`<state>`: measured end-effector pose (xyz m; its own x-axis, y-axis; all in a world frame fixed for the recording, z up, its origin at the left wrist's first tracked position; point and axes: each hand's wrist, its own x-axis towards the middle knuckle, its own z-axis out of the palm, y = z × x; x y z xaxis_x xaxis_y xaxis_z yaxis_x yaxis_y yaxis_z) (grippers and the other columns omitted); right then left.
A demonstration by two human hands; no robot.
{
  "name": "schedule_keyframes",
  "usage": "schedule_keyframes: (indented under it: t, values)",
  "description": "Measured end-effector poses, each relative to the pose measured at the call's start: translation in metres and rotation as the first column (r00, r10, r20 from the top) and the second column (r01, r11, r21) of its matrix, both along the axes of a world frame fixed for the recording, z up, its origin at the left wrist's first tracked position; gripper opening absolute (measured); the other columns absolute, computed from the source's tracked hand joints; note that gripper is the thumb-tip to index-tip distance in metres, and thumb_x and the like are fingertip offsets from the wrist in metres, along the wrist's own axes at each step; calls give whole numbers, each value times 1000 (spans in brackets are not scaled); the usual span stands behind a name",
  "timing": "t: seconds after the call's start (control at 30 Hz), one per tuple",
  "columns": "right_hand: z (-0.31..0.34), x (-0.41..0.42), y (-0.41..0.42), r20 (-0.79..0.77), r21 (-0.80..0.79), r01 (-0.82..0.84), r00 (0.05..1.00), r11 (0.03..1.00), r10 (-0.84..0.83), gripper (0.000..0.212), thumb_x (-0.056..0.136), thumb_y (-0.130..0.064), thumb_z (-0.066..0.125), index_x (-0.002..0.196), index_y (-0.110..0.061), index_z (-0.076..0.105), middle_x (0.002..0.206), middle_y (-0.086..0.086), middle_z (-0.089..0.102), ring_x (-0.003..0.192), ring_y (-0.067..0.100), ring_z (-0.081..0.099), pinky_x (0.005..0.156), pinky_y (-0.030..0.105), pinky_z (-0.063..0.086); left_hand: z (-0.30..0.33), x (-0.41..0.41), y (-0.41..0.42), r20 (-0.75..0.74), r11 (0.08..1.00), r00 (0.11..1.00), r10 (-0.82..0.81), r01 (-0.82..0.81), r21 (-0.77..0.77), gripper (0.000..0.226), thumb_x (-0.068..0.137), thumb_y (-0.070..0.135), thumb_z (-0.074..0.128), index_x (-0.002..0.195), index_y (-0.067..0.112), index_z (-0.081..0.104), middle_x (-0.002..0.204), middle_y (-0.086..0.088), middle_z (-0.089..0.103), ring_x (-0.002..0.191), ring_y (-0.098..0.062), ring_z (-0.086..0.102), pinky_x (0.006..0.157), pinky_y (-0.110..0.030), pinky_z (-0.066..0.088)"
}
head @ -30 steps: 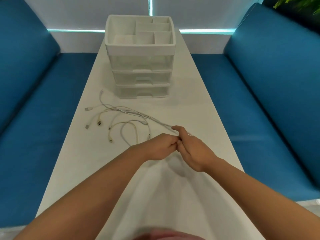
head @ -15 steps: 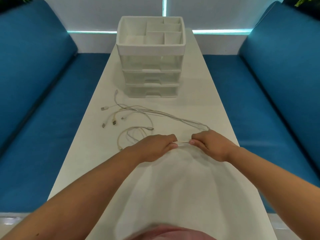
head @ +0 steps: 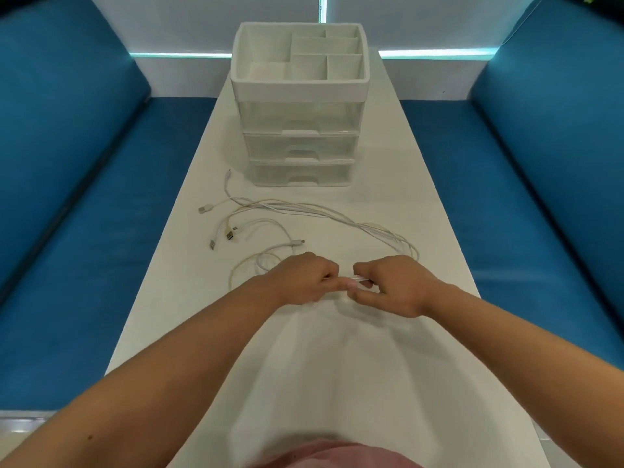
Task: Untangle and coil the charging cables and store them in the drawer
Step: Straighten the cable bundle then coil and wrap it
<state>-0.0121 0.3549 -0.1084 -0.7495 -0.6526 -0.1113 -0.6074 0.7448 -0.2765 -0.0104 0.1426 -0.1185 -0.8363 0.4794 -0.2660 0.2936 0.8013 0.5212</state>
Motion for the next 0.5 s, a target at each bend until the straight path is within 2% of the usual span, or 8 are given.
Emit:
schedule_keyframes:
  t: [0.07,0.1,0.2,0.3,0.4,0.5]
  values:
    - [-1,-6,10,27,50,62,998,997,-63,55,89,-68,37,67,-18,39,54,-3,46,54,16,43,55,32,35,-5,-2,-13,-32,992,997,-65,61,-112,52,91,66,41,71,20,52,60,4,58,62,-16,55,63,-29,37]
    - [-2,-10,15,52,61,97,994,993,-100,57,89,-69,34,65,-18,38,55,-2,46,55,16,43,56,33,35,-6,-1,-19,-24,991,997,-71,68,-117,46,93,64,41,76,22,48,63,3,55,66,-19,52,63,-31,35]
    - [-2,-17,22,69,87,146,986,985,-153,56,91,-67,30,63,-19,36,56,-1,47,56,17,43,58,33,37,-8,-2,-25,-98,993,992,-83,74,-87,31,98,55,37,89,27,44,73,0,56,70,-20,50,63,-32,35]
    - [-2,-17,24,41,117,150,987,982,-156,54,93,-65,28,64,-21,35,56,-2,47,57,16,43,58,32,36,-6,-3,-29,-213,985,971,-106,73,-154,35,98,57,34,91,25,46,80,1,59,74,-19,52,64,-32,35]
    - [-4,-15,35,44,150,181,981,972,-189,52,94,-64,27,64,-23,34,57,-3,46,56,14,43,57,30,34,-9,-3,-46,-274,941,956,-101,3,-338,46,95,64,31,81,23,46,68,4,53,68,-19,52,63,-30,35]
    - [-8,-12,46,63,195,206,973,959,-222,50,94,-64,25,65,-24,34,58,-4,46,57,13,43,57,30,34,-15,2,-62,-217,945,975,-39,-35,-327,40,97,60,34,83,24,41,62,5,46,64,-20,48,56,-30,29]
